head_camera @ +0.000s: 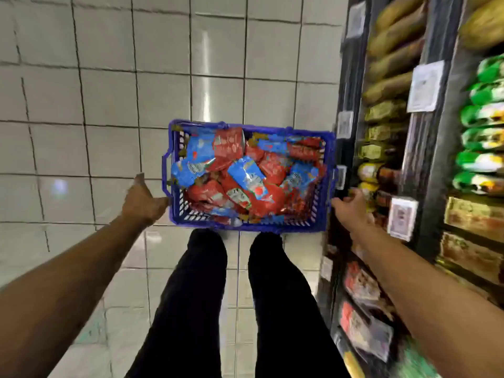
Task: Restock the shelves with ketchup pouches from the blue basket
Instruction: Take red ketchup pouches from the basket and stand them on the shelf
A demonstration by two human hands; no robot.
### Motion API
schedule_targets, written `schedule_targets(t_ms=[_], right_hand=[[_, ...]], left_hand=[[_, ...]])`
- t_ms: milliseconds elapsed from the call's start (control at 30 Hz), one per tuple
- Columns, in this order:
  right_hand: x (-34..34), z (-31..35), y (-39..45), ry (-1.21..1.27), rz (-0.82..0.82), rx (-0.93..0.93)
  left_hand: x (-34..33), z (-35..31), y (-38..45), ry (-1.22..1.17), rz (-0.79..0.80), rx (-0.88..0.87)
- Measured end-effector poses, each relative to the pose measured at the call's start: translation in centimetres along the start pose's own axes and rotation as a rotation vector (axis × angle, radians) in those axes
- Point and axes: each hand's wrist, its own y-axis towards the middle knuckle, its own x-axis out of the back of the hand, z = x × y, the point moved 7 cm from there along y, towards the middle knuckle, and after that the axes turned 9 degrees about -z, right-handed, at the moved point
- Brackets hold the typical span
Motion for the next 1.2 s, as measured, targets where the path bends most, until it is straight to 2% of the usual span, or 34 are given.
schedule_targets(t_ms=[100, 167, 233, 267, 367, 433, 567, 667, 767, 967, 1200], right_hand=[[-3.8, 0.2, 5.7, -0.13, -0.089, 0.106], [-5.7, -0.3, 8.4, -0.258, -0.143, 0.189], [-7.5, -1.0, 10.1, -0.28, -0.144, 0.304], [-8.0, -1.4, 10.8, -0.237, -0.139, 0.329], [-9.2, -3.4, 12.4, 0.047, -0.055, 0.16], [-9.8, -3.6, 12.6, 0.15, -0.038, 0.168], [-10.4, -2.6, 11.8, 0.274, -0.034, 0.222], [-10.2, -1.8, 10.9, 0.388, -0.049, 0.295], [-9.4, -2.2, 10.3, 0.413, -0.073, 0.294], [-5.5, -2.5, 5.0, 0.323, -0.094, 0.31], [6.6, 0.5, -10.7, 0.12, -0.151, 0.289]], left_hand=[[-3.9, -0.7, 4.8, 0.066, -0.039, -0.098], [-6.0, -0.8, 6.9, 0.016, -0.063, -0.135], [-7.5, 0.3, 8.6, -0.055, -0.043, -0.145], [-8.1, 0.7, 9.4, -0.102, 0.005, -0.148], [-9.6, 2.1, 11.4, -0.355, 0.179, -0.214], [-9.9, 3.2, 11.7, -0.458, 0.23, -0.238], [-10.7, 4.6, 12.3, -0.456, 0.208, -0.209], [-10.9, 4.2, 11.4, -0.529, 0.141, -0.265], [-10.4, 3.7, 10.1, -0.549, 0.097, -0.291], [-4.6, 4.0, 5.7, -0.526, 0.05, -0.287], [10.7, 4.7, -7.9, -0.458, -0.008, -0.227]])
